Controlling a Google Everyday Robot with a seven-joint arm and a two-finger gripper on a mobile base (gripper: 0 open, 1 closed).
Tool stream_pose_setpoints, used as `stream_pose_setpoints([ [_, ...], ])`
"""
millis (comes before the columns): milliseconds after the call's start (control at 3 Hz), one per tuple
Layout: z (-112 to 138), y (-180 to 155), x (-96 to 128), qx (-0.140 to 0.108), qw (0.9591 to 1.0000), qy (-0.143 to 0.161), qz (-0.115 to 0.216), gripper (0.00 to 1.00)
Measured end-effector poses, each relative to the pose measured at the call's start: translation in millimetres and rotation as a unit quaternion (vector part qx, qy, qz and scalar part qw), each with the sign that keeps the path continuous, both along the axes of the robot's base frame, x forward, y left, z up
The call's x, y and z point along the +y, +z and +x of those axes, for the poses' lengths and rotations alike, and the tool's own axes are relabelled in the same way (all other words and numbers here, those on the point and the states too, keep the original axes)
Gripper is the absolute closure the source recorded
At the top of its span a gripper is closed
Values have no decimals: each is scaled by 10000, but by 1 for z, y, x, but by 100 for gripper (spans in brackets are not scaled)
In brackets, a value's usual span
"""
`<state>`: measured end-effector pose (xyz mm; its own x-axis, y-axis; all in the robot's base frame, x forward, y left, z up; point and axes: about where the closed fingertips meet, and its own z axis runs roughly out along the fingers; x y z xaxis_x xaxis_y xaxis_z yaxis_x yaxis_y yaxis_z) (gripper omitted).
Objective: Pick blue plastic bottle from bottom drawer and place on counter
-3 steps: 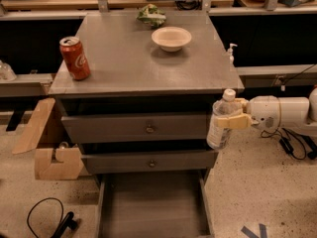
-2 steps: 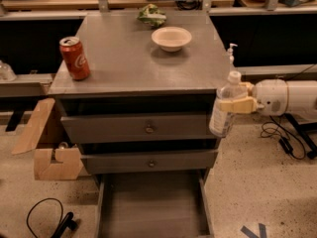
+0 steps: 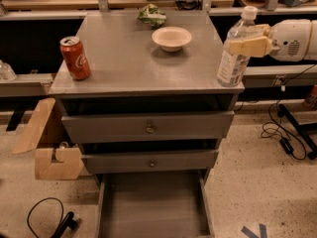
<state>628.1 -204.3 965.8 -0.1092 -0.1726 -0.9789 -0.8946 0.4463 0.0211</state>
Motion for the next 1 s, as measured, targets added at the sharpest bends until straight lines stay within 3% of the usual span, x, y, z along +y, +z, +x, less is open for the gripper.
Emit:
stream_pose_setpoints([
  [667, 38, 27, -14, -372, 9989, -281, 85, 100],
  [1000, 59, 13, -24, -355, 9984, -400, 159, 100],
])
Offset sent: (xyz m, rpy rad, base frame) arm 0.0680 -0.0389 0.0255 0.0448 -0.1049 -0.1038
